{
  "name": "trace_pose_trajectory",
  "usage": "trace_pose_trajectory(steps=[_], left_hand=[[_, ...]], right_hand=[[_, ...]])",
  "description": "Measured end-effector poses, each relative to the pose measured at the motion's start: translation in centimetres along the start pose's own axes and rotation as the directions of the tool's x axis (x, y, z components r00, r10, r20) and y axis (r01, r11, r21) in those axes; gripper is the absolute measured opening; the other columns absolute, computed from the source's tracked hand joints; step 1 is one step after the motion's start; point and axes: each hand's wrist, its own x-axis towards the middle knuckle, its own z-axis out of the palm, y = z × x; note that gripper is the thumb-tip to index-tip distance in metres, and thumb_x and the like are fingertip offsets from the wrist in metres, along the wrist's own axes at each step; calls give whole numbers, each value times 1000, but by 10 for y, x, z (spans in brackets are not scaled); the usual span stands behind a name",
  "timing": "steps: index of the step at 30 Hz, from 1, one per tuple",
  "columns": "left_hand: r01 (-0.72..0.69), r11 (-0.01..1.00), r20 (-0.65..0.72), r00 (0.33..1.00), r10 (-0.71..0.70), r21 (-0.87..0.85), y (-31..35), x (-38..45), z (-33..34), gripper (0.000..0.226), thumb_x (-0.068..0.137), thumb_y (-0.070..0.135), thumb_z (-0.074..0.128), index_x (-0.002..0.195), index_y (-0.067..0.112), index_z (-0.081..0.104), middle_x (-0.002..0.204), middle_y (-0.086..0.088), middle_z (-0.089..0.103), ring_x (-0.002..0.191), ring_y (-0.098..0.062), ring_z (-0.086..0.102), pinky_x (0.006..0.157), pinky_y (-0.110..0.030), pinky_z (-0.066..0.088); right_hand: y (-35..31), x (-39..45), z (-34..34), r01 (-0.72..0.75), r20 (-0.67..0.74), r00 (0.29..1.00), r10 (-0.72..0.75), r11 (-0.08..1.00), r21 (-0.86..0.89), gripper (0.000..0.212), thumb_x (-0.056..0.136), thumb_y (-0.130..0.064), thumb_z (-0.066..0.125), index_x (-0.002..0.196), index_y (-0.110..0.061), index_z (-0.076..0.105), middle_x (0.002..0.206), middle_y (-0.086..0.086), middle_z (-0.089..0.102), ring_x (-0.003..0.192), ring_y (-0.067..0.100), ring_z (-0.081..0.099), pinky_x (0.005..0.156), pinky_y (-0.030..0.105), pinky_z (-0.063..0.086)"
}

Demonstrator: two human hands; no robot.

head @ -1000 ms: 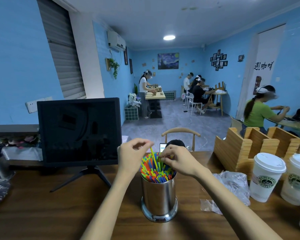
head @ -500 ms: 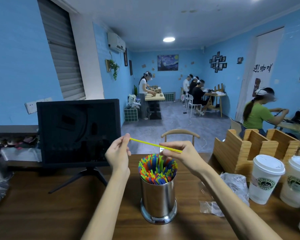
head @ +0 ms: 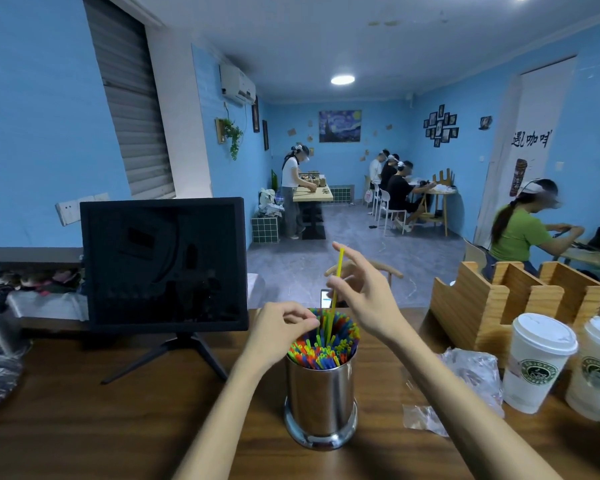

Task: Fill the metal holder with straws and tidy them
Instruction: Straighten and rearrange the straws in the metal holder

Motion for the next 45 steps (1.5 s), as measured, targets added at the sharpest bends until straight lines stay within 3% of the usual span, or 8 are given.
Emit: trace_pose_trajectory(steps=[4, 9, 13, 18, 21, 25, 34, 45], left_hand=[[-40, 999, -22, 999, 41, 17, 1, 1, 0, 4, 82, 30, 83, 81, 30, 79, 77, 13, 75, 76, -5, 69, 74, -26, 58], [-108, 991, -99, 988, 116, 80, 1, 0, -1, 3, 86, 34, 78, 84, 34, 77, 77, 19, 71, 72, -5, 63, 68, -26, 55], [-127, 982, -119, 982, 144, 136, -2, 1, -2, 5, 90, 29, 75, 90, 34, 76, 85, 21, 71, 85, -1, 66, 77, -29, 58], [-105, 931, 14, 994, 107, 350, -2, 3, -1, 31, 100, 29, 62, 130, 29, 67, 142, 8, 58, 132, -13, 51, 112, -34, 40], [-104, 883, 164, 986, 31, 458, 1, 3, 4, 42, 106, 34, 46, 149, 34, 48, 161, 8, 35, 146, -17, 38, 117, -38, 34], [-88, 872, 183, 983, -2, 481, 3, 2, 8, 43, 108, 34, 42, 150, 34, 45, 159, 10, 39, 141, -15, 45, 112, -35, 44], [-103, 848, 57, 995, 85, 519, 7, 3, 6, 33, 98, 36, 62, 131, 33, 68, 135, 11, 65, 118, -9, 61, 91, -24, 51], [-154, 773, -2, 980, 197, 615, 5, 2, 13, 25, 97, 40, 63, 120, 36, 73, 116, 16, 63, 108, 0, 43, 80, -14, 32]], right_hand=[[12, -7, 12, 51, 31, 998, -46, 981, -189, 60, 94, -18, 72, 145, -34, 44, 82, -10, 70, 69, 9, 70, 70, 29, 56], [34, -20, 22, 118, 70, 993, -98, 913, -390, 19, 90, -35, 76, 107, -26, 75, 91, -17, 62, 73, 5, 64, 72, 25, 51], [50, -29, 22, 110, 144, 989, -35, 825, -554, 36, 92, -59, 60, 92, -30, 81, 90, -12, 60, 84, 10, 50, 77, 29, 42], [40, -27, 15, 66, 152, 988, 18, 847, -527, 42, 89, -67, 52, 94, -37, 80, 93, -22, 53, 94, 11, 49, 88, 39, 42], [43, -24, 15, -63, 121, 984, 127, 900, -430, 45, 95, -62, 47, 126, -38, 69, 115, -21, 58, 114, 11, 54, 101, 40, 43], [43, -22, 15, -73, 309, 915, 259, 860, -504, 40, 106, -36, 49, 143, -24, 57, 145, -4, 56, 133, 15, 52, 108, 28, 39], [43, -24, 12, -75, 274, 927, 256, 842, -534, 37, 95, -29, 63, 131, -27, 68, 130, -7, 68, 116, 12, 62, 97, 32, 51], [46, -26, 12, -39, 271, 937, 219, 840, -542, 39, 92, -33, 68, 130, -30, 68, 129, -9, 63, 117, 10, 59, 98, 34, 50]])
